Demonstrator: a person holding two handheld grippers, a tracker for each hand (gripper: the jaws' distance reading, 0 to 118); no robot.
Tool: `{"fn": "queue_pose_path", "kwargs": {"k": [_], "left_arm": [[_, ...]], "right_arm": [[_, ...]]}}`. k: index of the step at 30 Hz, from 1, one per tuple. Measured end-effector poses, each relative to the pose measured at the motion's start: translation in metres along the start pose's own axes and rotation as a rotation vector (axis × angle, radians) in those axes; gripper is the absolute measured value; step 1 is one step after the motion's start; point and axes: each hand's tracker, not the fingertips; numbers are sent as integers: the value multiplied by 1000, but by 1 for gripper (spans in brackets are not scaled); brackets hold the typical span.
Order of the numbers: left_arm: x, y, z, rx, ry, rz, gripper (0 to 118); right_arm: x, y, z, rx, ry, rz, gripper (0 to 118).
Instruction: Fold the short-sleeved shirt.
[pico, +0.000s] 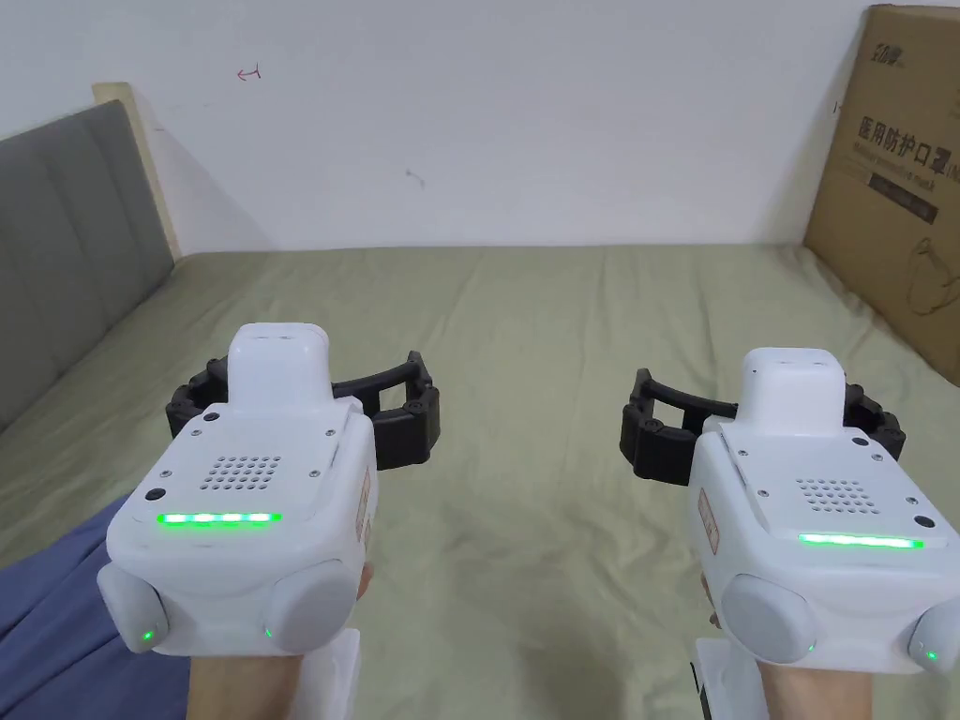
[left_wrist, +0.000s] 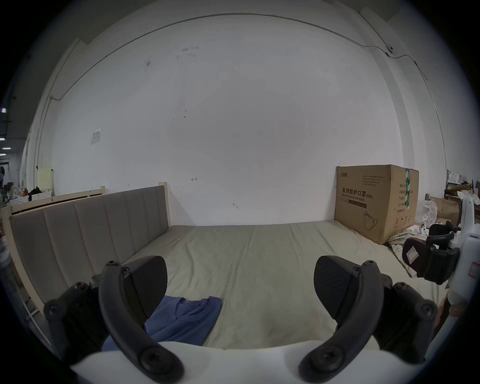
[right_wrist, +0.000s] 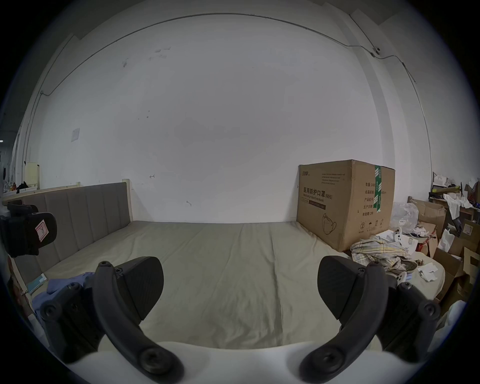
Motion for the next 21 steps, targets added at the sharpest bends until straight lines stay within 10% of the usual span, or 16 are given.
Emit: {"fn": "queue_pose_path", "kwargs": {"k": [21], "left_arm": [[-1, 1, 4, 22, 17, -19, 114]], "right_arm": [[8, 3, 1, 13, 7, -11, 118]]}}
